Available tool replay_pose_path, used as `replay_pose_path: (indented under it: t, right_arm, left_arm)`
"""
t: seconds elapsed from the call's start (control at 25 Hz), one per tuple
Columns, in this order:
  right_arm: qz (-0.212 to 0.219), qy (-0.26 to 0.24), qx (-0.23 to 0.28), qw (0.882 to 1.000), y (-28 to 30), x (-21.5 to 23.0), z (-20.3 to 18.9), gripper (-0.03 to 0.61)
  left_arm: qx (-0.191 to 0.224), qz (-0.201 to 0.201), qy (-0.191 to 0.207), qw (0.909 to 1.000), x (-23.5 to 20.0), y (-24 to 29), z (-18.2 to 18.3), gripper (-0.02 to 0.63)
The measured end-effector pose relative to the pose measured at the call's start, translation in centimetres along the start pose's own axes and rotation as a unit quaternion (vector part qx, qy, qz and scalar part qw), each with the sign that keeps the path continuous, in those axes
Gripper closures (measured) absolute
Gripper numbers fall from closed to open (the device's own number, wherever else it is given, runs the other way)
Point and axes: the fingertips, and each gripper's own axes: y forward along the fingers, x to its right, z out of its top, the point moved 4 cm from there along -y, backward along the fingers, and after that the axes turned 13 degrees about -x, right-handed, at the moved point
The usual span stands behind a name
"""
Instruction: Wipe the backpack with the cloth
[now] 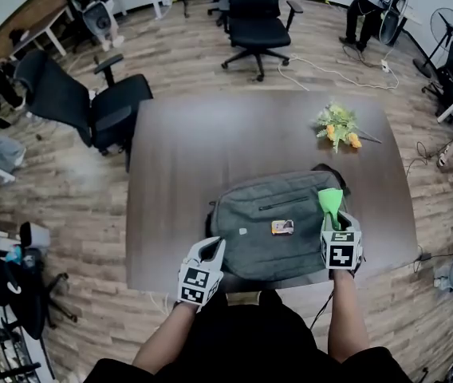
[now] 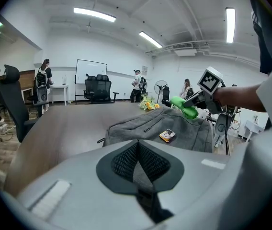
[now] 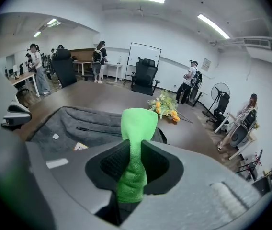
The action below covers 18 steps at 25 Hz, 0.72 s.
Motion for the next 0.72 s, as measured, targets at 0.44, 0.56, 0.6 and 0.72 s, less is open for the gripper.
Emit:
replay_pose_path:
  t: [0.44, 0.56, 0.6, 0.72]
  right_arm:
    - [0.193, -0.021, 0.006, 0.981, -1.4, -12.9, -1.3, 0.503]
    - [0.238, -0.036, -0.014, 0.97, -1.3, -16.6, -2.2, 0.503]
    - [0.25, -0.041, -0.018, 0.967, -1.4, -17.6, -2.4, 0.504]
    - [0.272, -0.055, -0.034, 0.96, -1.3, -19.8, -2.8, 0.508]
  left_arm:
    - [-0.013, -0.003, 0.001, 0.9999, 0.0, -0.1, -0.9, 0.595]
    - [-0.019, 0.003, -0.003, 0.9998, -0.5, -0.3, -1.7, 0.595]
    - [-0.019, 0.006, -0.006, 0.9998, -0.6, -0.4, -1.8, 0.595]
    - [-0.019, 0.014, -0.016, 0.9996, -0.8, -0.8, -2.0, 0.595]
